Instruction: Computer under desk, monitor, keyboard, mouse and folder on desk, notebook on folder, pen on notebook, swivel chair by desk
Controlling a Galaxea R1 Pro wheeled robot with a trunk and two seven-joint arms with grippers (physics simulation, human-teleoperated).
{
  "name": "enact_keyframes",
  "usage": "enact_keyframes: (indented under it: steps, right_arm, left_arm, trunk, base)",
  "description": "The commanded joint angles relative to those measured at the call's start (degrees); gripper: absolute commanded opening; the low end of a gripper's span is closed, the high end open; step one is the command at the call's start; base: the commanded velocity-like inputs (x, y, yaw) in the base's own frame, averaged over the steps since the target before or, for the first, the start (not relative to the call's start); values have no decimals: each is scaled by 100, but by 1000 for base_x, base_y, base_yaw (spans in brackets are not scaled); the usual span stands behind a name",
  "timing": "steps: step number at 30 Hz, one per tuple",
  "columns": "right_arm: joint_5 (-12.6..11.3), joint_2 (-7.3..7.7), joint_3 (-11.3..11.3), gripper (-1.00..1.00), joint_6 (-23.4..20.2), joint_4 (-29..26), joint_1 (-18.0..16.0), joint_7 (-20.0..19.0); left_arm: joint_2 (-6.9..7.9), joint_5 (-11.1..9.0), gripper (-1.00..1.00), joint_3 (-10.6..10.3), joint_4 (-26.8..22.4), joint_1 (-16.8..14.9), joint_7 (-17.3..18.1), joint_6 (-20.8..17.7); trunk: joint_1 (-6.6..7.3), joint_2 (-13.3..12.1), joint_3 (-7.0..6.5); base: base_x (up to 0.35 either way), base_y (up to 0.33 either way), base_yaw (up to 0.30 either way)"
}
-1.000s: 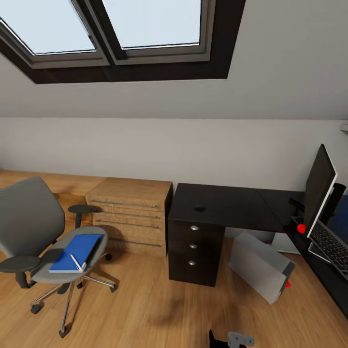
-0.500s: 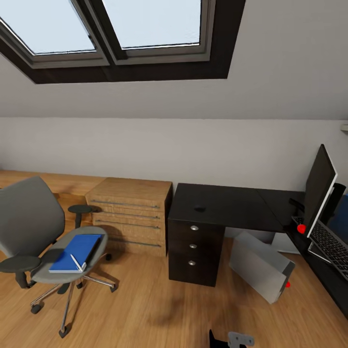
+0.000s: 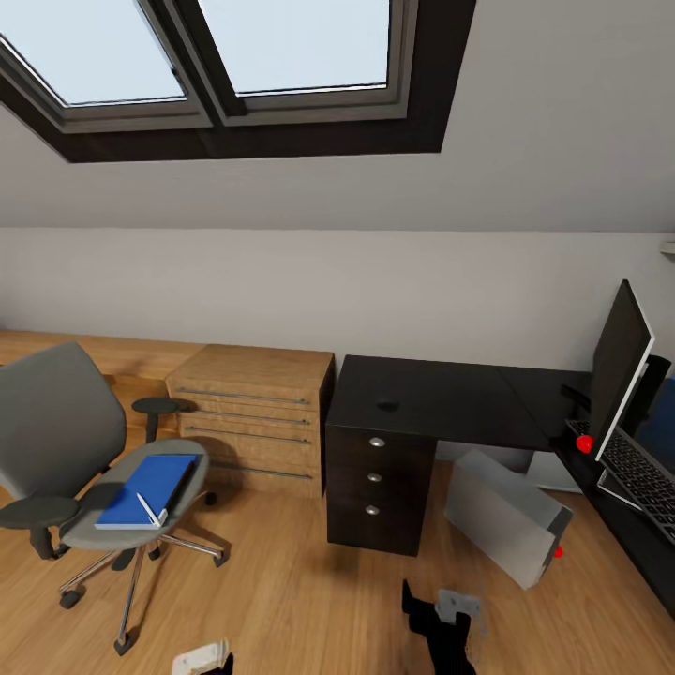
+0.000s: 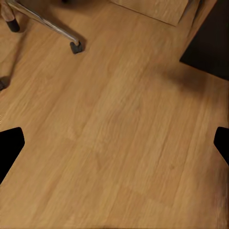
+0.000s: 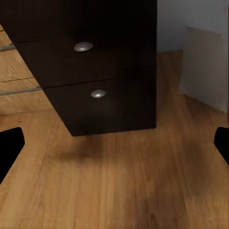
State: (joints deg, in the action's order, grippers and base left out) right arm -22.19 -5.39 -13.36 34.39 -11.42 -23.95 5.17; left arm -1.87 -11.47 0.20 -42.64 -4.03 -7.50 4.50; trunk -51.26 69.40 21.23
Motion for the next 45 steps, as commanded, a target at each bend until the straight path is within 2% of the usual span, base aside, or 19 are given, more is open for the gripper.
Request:
enact_keyframes:
  steps: [1, 3, 4, 6, 7, 9, 10, 13, 17, 23, 45]
  right_arm:
    - [-14, 7, -48, 100, -74, -179, -13, 168]
    - [-9, 18, -48, 100, -328, -555, -47, 403]
    - [5, 25, -47, 100, -689, -954, -124, 645]
    - [25, 30, -46, 100, -1153, -1353, -240, 887]
    - [43, 33, -45, 100, -1697, -1724, -373, 1123]
    - [54, 35, -45, 100, -2282, -2045, -516, 1339]
    - [58, 31, -39, 100, -2857, -2292, -665, 1534]
    - [58, 27, -27, 100, -3596, -2490, -944, 1809]
    - [26, 25, 1, 100, -4320, -2519, -1462, 2139]
    - [-1, 41, -10, 100, -4666, -2509, -1733, 2258]
    - [47, 39, -42, 100, -4660, -2516, -1683, 2191]
  left_arm:
    - [1, -43, 100, 5, -263, -2, -59, -308]
    - [1, -47, 100, 5, -808, -2, -174, -977]
    - [-3, -52, 100, 6, -1393, -5, -282, -1628]
    - [-11, -57, 100, 6, -1992, -7, -364, -2192]
    - [-16, -60, 100, 6, -2571, -8, -420, -2657]
    - [-19, -62, 100, 6, -3085, -16, -454, -3028]
    - [-21, -67, 100, 6, -3489, -41, -476, -3329]
    - [-27, -80, 100, 12, -3884, -109, -494, -3683]
    - [-44, -114, 100, 38, -4272, -173, -502, -3964]
    - [-61, -113, 100, 59, -4360, -205, -506, -4069]
    - [-75, -94, 100, 64, -4215, -205, -513, -4080]
  trunk:
    - [0, 4, 7]
    - [0, 4, 7]
    - [0, 4, 7]
    - [0, 4, 7]
    - [0, 4, 7]
    - [0, 4, 7]
    - [0, 4, 7]
    - [0, 4, 7]
    - [0, 4, 7]
    - [0, 4, 7]
    - [0, 4, 7]
  base:
    - [0, 0, 0]
    - [0, 0, 0]
    - [0, 0, 0]
    - [0, 0, 0]
    - [0, 0, 0]
    - [0, 0, 0]
    - [0, 0, 0]
    - [0, 0, 0]
    - [0, 0, 0]
    - [10, 0, 0]
    - [281, 0, 0]
